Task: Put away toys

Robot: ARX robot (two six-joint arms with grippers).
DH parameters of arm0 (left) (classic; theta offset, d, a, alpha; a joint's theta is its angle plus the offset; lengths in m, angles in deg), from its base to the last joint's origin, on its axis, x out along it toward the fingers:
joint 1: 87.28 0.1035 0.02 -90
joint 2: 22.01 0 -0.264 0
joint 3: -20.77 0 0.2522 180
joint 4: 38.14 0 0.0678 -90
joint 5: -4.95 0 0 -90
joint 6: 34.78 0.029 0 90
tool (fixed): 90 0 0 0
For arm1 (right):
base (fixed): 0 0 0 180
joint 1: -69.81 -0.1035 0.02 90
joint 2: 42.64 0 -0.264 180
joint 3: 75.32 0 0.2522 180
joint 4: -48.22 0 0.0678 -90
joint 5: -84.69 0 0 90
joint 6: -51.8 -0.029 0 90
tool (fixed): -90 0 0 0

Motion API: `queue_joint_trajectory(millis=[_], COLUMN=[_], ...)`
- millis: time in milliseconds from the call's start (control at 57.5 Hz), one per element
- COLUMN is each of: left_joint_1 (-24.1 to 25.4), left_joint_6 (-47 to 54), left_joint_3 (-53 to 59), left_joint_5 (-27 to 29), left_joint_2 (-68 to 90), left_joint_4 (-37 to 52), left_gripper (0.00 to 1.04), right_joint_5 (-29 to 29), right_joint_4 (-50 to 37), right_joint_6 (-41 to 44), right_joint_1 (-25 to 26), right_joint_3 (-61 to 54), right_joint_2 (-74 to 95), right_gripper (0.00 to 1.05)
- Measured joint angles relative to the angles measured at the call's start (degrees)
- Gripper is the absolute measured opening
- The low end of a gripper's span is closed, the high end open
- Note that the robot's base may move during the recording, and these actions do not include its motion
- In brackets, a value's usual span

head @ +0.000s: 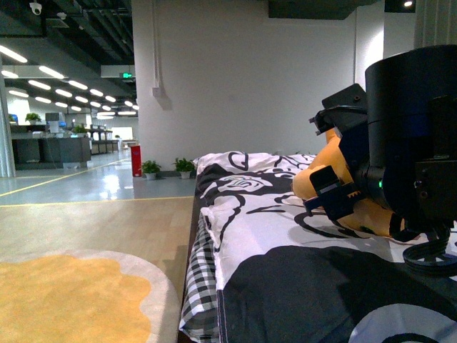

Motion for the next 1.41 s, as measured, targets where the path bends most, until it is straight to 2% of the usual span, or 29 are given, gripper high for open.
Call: queue_joint_trajectory(millis=[139,295,382,504,643,695,852,1008,1199,1408], left_joint_1=[0.0,0.0,0.0,0.0,0.0,0.0,0.0,0.0,0.0,0.0], left_joint_6=[0.0,0.0,0.0,0.0,0.0,0.0,0.0,0.0,0.0,0.0], left_joint_3=[0.0,0.0,0.0,0.0,0.0,0.0,0.0,0.0,0.0,0.0], left_joint_5=[0.0,0.0,0.0,0.0,0.0,0.0,0.0,0.0,0.0,0.0], left_joint_2=[0.0,0.0,0.0,0.0,0.0,0.0,0.0,0.0,0.0,0.0], left_joint_4=[0.0,0.0,0.0,0.0,0.0,0.0,0.0,0.0,0.0,0.0], left_gripper=[0.98,0.98,0.98,0.98,0.98,0.98,0.98,0.98,0.98,0.98], right_joint_5=[-1.9,-4.8,-10.4,-18.6,-30.6,-36.1,-47.1,-54.1,-61.2,-62.2], right_joint_4=[2.5,5.3,7.9,9.3,10.4,10.7,10.8,11.0,12.1,15.7], right_joint_6=[-1.7,-4.2,-8.8,-14.9,-21.9,-25.0,-32.2,-37.5,-42.9,-45.0], right_joint_1=[0.2,1.0,2.6,4.8,7.7,9.5,15.8,23.1,28.5,30.4], right_joint_3=[0.7,1.5,1.7,0.9,-3.6,-6.0,-11.7,-17.7,-24.4,-26.3], right_joint_2=[-0.3,-1.0,-2.8,-6.3,-14.3,-18.8,-30.1,-39.4,-49.0,-54.8], right_gripper=[0.41,0.23,0.13,0.11,0.11,0.11,0.11,0.10,0.10,0.10])
